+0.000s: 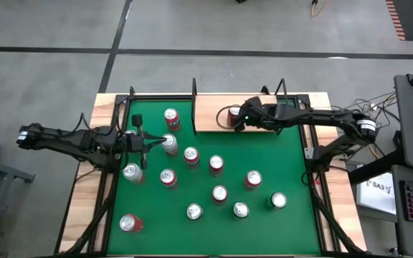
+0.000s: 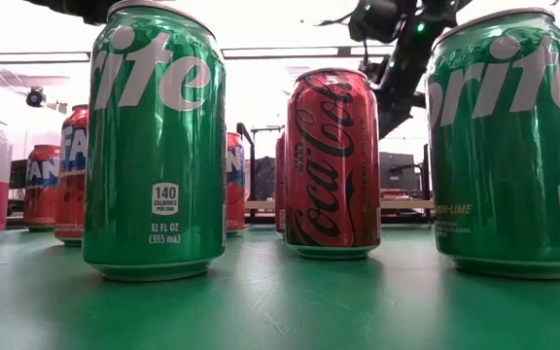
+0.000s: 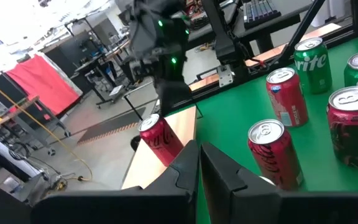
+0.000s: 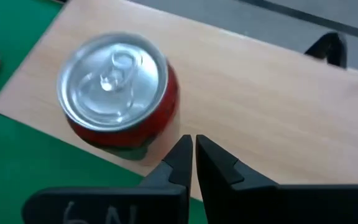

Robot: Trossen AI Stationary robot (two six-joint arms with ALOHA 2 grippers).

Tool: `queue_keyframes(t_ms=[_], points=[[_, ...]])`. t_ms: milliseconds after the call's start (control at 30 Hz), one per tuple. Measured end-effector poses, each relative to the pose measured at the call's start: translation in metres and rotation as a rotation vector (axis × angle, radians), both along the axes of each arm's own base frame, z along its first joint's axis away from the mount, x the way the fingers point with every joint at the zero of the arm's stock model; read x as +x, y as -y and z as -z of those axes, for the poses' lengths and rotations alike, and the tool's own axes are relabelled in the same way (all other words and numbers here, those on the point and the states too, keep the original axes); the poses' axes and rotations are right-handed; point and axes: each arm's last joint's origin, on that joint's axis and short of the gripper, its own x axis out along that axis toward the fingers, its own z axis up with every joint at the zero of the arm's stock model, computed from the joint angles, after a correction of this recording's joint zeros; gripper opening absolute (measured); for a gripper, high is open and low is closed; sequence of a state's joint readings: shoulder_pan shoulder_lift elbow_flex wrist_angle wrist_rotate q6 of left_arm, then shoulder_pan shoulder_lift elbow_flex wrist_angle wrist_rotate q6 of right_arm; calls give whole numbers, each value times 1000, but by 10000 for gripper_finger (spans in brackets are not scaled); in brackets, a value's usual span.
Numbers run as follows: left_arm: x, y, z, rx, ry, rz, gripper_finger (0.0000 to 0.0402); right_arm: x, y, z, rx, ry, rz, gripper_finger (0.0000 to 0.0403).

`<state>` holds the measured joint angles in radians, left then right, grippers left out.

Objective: Place canned beverage on shelf
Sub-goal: Put the red-black soda can on the shelf

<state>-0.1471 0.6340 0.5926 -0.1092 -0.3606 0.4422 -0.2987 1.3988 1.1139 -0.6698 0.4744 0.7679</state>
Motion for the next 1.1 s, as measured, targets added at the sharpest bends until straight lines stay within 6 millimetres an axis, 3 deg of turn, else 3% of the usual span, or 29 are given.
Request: queue_keyframes(t_ms=[300,500,700,1100], points=[[-4,-1,-3,42,19,6,0,23,2,12,-15,-7,-29,12],[-4,-1,-4,41,24,6,0,21,5,10,-80,-59,-27,12],[-3,0,-3,17,22,4,0,17,20,9,-121,-79,-15,12],[-1,0,-2,-44,29,-2,0,41,33,7,-194,51,-190,12]])
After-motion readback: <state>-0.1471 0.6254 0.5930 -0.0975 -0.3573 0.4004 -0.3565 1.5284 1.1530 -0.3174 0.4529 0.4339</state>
